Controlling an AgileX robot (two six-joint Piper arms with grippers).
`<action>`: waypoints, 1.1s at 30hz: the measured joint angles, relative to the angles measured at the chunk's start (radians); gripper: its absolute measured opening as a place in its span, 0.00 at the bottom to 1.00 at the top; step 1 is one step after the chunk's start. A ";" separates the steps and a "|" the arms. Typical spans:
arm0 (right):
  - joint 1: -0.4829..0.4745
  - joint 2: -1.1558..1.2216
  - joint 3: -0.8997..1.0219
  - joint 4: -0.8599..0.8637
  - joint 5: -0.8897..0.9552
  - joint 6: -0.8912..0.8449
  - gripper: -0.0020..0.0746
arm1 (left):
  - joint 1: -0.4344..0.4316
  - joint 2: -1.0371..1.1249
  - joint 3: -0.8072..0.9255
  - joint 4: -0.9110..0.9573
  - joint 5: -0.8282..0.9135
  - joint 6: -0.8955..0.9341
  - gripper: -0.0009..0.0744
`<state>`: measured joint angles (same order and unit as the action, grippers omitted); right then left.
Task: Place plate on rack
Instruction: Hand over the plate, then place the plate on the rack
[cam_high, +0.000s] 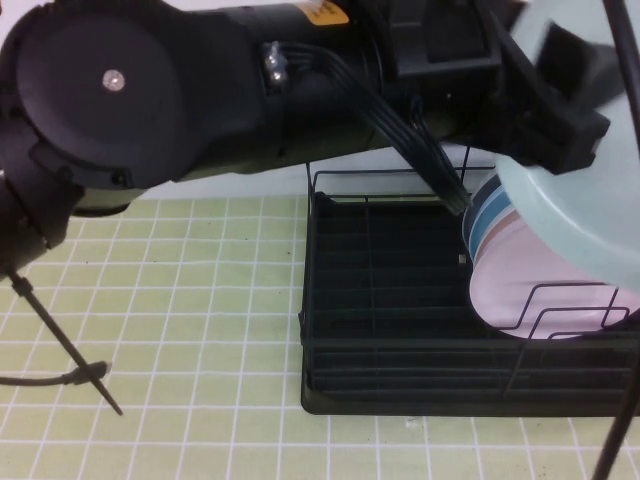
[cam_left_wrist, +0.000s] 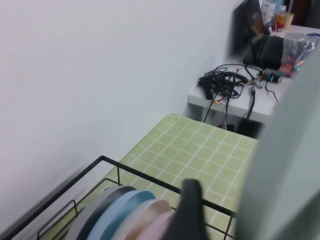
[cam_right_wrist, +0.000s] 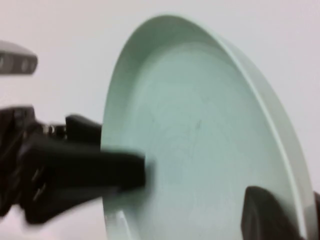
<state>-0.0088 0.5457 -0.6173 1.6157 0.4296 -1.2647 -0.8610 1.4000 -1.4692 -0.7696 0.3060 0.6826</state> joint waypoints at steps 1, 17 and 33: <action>0.000 0.023 -0.027 -0.022 0.000 -0.018 0.02 | 0.002 -0.005 0.000 0.009 0.000 -0.002 0.89; 0.000 0.571 -0.676 -1.059 0.524 0.075 0.02 | 0.014 -0.271 0.060 0.717 0.193 -0.487 0.01; 0.002 0.841 -0.715 -1.060 0.465 -0.367 0.02 | 0.014 -0.601 0.666 1.680 -0.048 -1.439 0.01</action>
<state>-0.0070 1.3869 -1.3325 0.5559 0.8949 -1.6321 -0.8474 0.7985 -0.8035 0.9107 0.2583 -0.7561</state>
